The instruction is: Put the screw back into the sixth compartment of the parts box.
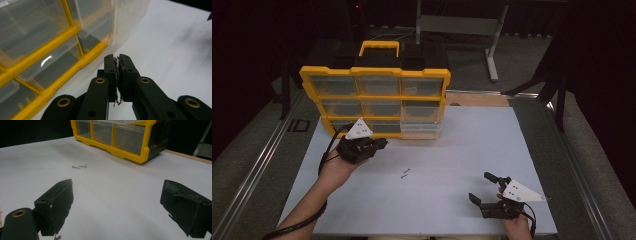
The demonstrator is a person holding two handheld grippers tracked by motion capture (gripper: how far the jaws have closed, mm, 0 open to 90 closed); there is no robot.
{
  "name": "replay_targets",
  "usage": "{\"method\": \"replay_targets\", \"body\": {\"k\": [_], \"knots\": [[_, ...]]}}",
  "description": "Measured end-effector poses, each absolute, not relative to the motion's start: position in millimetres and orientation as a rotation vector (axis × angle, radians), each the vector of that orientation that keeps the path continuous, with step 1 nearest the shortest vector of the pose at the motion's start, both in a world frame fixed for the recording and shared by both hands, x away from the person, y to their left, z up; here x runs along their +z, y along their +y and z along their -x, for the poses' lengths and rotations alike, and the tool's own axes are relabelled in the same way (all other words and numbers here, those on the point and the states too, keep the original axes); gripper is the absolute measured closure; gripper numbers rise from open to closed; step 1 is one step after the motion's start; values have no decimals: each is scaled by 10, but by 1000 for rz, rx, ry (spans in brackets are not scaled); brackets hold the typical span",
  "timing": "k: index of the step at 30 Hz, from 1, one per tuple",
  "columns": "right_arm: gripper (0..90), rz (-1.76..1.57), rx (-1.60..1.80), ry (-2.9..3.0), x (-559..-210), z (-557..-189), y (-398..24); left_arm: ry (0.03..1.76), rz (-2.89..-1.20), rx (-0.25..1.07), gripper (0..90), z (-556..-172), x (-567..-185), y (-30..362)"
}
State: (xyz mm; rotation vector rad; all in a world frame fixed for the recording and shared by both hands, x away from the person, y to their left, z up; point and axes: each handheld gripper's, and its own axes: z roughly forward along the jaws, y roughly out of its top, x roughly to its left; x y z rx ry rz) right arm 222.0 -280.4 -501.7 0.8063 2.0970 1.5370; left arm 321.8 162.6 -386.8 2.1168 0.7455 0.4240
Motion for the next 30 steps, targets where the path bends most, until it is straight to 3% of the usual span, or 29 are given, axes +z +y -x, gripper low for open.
{"method": "replay_targets", "body": {"k": [17, 30], "knots": [[113, -801, 1537, 2101, -5020, -2223, -2804, 658, -2040, 440, 867, -3401, -3361, 1551], [113, -801, 1538, 2101, -5018, -2221, -2810, 569, -2049, 406, 867, -3547, -3253, 1315]]}}
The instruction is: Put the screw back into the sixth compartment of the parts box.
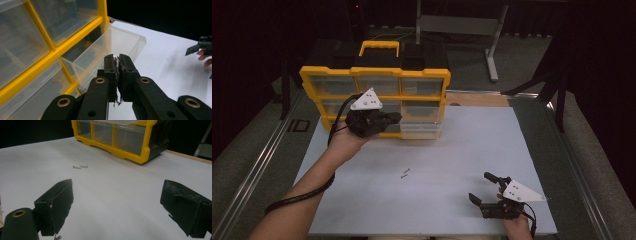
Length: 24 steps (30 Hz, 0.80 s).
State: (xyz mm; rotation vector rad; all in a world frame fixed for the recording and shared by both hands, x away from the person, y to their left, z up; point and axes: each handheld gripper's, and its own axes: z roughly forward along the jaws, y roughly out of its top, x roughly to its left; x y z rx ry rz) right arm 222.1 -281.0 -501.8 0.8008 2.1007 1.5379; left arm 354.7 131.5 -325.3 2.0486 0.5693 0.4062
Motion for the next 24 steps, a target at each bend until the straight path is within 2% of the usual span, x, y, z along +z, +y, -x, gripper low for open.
{"method": "replay_targets", "body": {"k": [11, 24], "knots": [[113, -800, 1538, 2102, -5018, -2222, -2811, 540, -2104, 393, 866, -3691, -3188, 1097], [113, -807, 1545, 2102, -5017, -2218, -2822, 576, -2238, 370, 865, -3876, -3278, 898]]}}
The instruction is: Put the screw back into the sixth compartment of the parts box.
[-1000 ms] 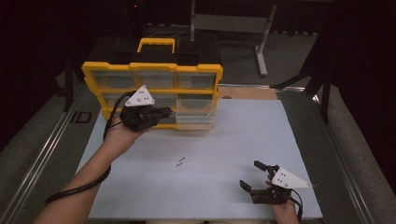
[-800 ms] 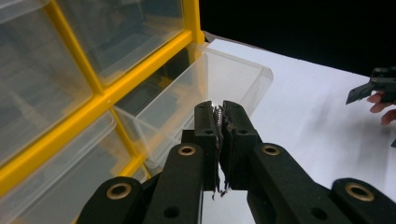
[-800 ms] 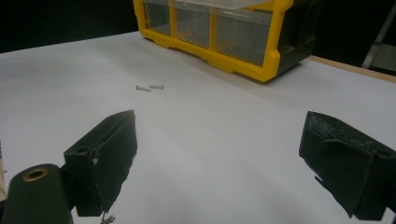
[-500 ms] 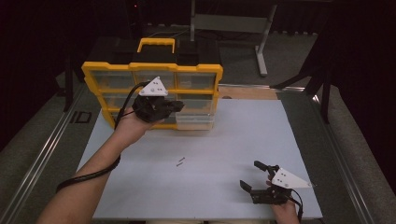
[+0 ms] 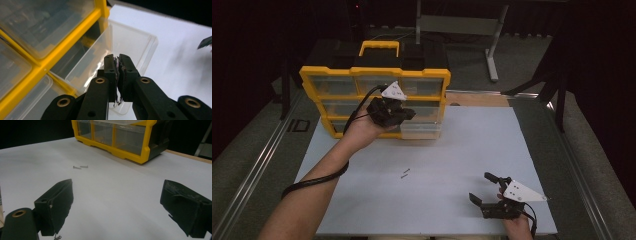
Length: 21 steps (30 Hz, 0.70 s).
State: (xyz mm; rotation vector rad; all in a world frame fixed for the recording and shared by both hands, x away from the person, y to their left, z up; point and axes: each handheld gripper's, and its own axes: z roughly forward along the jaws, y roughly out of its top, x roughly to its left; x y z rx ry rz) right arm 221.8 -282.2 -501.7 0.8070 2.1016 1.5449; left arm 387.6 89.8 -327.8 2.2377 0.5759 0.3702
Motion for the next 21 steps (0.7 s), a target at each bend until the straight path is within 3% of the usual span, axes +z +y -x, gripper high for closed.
{"method": "replay_targets", "body": {"k": [18, 21], "knots": [[113, -826, 1544, 2096, -5022, -2228, -2848, 652, -2342, 359, 857, -4056, -3420, 784], [113, -827, 1546, 2095, -5023, -2232, -2846, 660, -2327, 330, 783, -4051, -3411, 787]]}}
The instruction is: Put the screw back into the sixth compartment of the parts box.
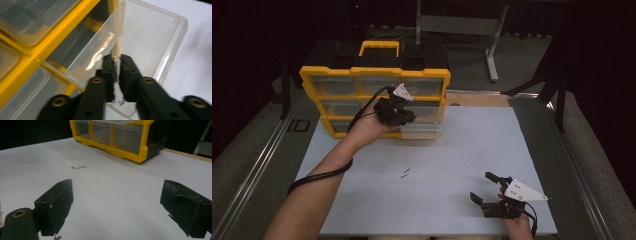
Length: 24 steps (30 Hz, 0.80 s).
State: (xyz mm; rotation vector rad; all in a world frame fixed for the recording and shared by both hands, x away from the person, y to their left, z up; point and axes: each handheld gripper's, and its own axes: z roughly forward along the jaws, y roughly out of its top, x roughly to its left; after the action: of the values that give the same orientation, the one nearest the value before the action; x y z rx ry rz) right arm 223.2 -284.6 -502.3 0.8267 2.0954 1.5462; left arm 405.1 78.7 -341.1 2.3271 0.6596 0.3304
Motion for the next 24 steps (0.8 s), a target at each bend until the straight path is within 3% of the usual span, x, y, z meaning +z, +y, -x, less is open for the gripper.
{"method": "replay_targets", "body": {"k": [7, 24], "knots": [[113, -825, 1538, 2100, -5029, -2232, -2841, 670, -2252, 313, 573, -4026, -3311, 834], [113, -823, 1541, 2102, -5024, -2227, -2838, 702, -2141, 287, 275, -3825, -3208, 1216]]}}
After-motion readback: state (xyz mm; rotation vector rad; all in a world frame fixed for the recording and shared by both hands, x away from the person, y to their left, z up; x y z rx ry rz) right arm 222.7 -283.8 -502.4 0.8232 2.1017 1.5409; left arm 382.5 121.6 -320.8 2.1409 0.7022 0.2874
